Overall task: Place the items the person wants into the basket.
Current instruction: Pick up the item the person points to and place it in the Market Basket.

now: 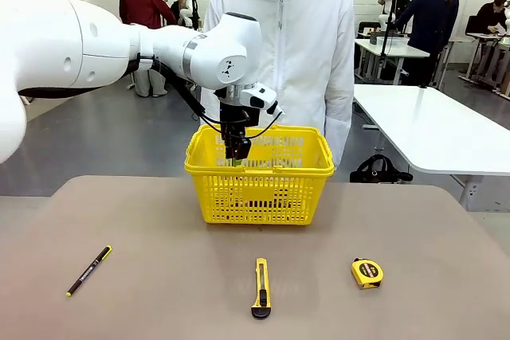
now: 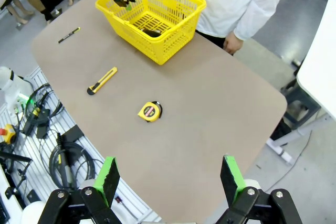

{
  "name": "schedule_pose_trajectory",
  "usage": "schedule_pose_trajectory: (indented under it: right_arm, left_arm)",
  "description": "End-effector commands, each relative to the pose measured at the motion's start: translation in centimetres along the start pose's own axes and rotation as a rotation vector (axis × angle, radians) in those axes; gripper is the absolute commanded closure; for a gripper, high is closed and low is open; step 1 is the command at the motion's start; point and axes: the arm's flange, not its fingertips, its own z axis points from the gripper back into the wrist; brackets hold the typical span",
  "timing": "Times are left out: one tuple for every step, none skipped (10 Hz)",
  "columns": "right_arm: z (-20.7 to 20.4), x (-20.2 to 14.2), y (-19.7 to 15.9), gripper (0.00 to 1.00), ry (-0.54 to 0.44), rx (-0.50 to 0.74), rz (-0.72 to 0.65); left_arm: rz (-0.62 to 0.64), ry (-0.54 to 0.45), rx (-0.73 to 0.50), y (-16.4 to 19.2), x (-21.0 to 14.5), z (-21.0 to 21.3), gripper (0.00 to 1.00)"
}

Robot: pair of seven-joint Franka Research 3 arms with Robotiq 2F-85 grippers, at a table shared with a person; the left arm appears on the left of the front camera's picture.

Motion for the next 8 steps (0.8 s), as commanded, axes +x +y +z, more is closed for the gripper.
schedule_pose_trajectory:
  right_arm:
    - [-0.24,-0.07,0.03,0.00,-0.010,0.023,0.010]
    - [-0.24,-0.07,0.03,0.00,-0.010,0.023,0.010]
    - [-0.24,-0.07,0.03,0.00,-0.010,0.023,0.010]
    - [-0.24,-0.07,0.03,0.00,-0.010,0.023,0.010]
    - [-0.24,-0.07,0.03,0.00,-0.010,0.023,0.010]
    - [-0.24,-0.07,0.03,0.00,-0.010,0.023,0.010]
    - [-0.24,-0.07,0.03,0.00,-0.010,0.023,0.010]
    - [-0.24,-0.07,0.03,0.00,-0.010,0.023,0.010]
  left_arm:
    - [-0.022,-0.016,-0.023,0.47,0.36,0.51,0.00]
    - [-0.022,-0.014,-0.026,0.48,0.42,0.56,0.02]
    - [-0.022,-0.012,-0.028,0.49,0.44,0.58,0.00]
    - [-0.021,-0.013,-0.030,0.52,0.46,0.57,0.00]
    - [-0.022,-0.013,-0.032,0.56,0.47,0.58,0.00]
    - [-0.022,-0.013,-0.032,0.61,0.42,0.63,0.00]
    - [-0.016,-0.013,-0.033,0.62,0.29,0.66,0.00]
    - [-0.013,-0.013,-0.037,0.71,0.25,0.73,0.00]
